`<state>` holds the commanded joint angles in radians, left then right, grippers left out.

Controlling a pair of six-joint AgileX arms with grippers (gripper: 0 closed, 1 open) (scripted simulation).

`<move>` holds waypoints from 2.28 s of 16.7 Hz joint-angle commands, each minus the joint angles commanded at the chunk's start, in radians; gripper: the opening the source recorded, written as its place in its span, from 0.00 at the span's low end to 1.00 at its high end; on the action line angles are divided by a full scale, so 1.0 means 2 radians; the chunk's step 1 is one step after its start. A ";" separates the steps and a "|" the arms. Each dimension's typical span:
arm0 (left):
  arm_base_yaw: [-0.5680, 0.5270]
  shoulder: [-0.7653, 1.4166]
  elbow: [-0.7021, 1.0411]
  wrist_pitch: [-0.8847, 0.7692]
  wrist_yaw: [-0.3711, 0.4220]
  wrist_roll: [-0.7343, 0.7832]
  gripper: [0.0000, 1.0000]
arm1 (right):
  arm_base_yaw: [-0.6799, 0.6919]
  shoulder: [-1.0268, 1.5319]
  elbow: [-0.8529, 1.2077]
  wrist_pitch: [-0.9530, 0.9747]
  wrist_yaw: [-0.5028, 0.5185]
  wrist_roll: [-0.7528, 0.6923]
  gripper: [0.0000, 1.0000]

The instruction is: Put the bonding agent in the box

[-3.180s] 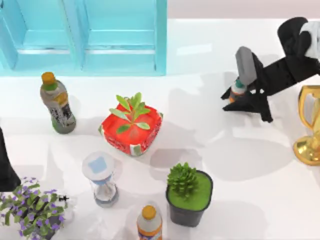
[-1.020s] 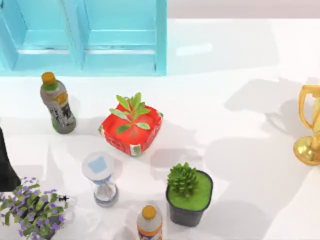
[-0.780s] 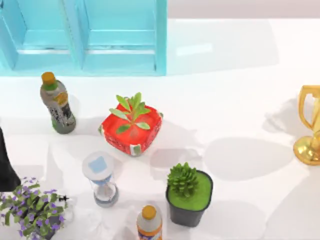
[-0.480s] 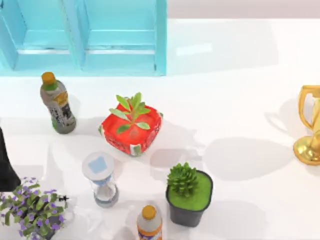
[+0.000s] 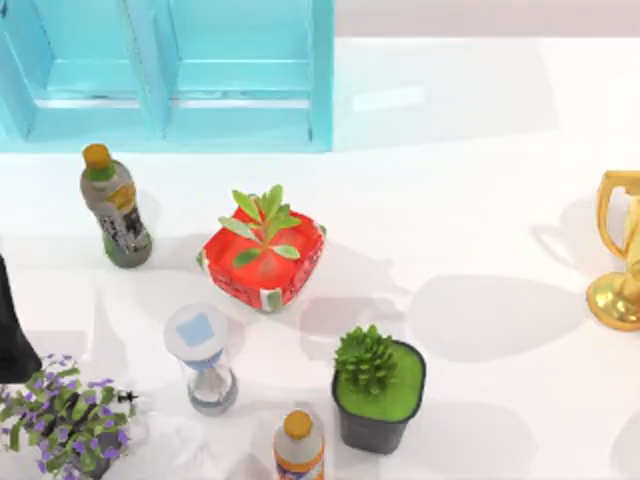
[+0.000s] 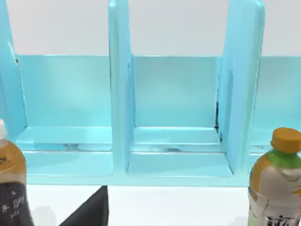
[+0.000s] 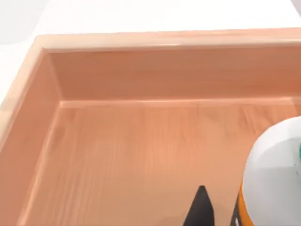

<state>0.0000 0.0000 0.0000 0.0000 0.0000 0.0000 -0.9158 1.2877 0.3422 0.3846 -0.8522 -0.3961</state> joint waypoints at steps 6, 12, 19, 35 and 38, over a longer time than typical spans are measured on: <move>0.000 0.000 0.000 0.000 0.000 0.000 1.00 | -0.010 -0.032 -0.038 0.034 -0.008 0.008 0.00; 0.000 0.000 0.000 0.000 0.000 0.000 1.00 | 0.005 -0.002 -0.035 0.063 0.004 0.017 0.00; 0.000 0.000 0.000 0.000 0.000 0.000 1.00 | 0.050 0.095 -0.023 0.175 0.046 0.047 0.00; 0.000 0.000 0.000 0.000 0.000 0.000 1.00 | 0.092 0.164 -0.014 0.252 0.086 0.075 0.45; 0.000 0.000 0.000 0.000 0.000 0.000 1.00 | 0.092 0.164 -0.014 0.252 0.086 0.075 0.68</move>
<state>0.0000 0.0000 0.0000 0.0000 0.0000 0.0000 -0.7324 1.6163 0.3140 0.8885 -0.6812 -0.2464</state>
